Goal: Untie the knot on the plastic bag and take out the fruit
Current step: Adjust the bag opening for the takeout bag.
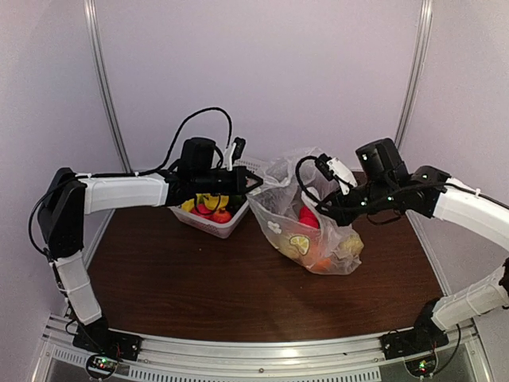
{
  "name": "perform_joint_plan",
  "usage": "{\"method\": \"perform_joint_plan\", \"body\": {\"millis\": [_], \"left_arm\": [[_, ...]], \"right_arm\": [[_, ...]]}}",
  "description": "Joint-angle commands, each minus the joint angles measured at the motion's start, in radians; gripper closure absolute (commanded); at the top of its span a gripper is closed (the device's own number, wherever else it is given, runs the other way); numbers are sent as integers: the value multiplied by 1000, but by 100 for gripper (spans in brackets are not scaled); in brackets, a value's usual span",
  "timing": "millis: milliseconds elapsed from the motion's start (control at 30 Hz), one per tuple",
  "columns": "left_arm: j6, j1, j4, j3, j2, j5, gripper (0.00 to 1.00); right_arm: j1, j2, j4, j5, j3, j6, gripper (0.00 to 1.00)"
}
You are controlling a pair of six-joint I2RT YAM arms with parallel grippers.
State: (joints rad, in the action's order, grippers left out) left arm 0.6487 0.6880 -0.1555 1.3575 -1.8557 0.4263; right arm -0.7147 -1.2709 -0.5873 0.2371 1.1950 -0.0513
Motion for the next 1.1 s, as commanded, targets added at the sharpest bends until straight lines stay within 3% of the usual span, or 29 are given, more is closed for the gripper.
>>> {"method": "perform_joint_plan", "body": {"millis": [0,233,433,500,567,633,700,800,1067], "left_arm": [[-40,1,-30,-50,82,-147,100],[-38,1,-29,-100,123,-261,100],[-26,1,-42,-116,128,-253,100],[-36,2,-45,-118,133,-233,100],[-53,4,-52,-126,143,-207,100],[-74,10,-58,-136,157,-194,100],[-99,20,-61,-145,170,-186,100],[-127,36,-59,-153,184,-175,100],[-141,57,-40,-167,199,-189,100]], "right_arm": [[-9,100,-91,-76,-187,-93,95],[-11,314,-146,-108,-394,-251,97],[-29,351,-169,-113,-352,-301,97],[-29,339,-183,-102,-319,-302,86],[-31,336,-185,-93,-292,-298,60],[-31,341,-183,-99,-260,-292,42],[-30,342,-182,-101,-215,-284,31],[-32,323,-165,-85,-138,-272,26],[-79,197,-108,-117,72,-212,25]]}}
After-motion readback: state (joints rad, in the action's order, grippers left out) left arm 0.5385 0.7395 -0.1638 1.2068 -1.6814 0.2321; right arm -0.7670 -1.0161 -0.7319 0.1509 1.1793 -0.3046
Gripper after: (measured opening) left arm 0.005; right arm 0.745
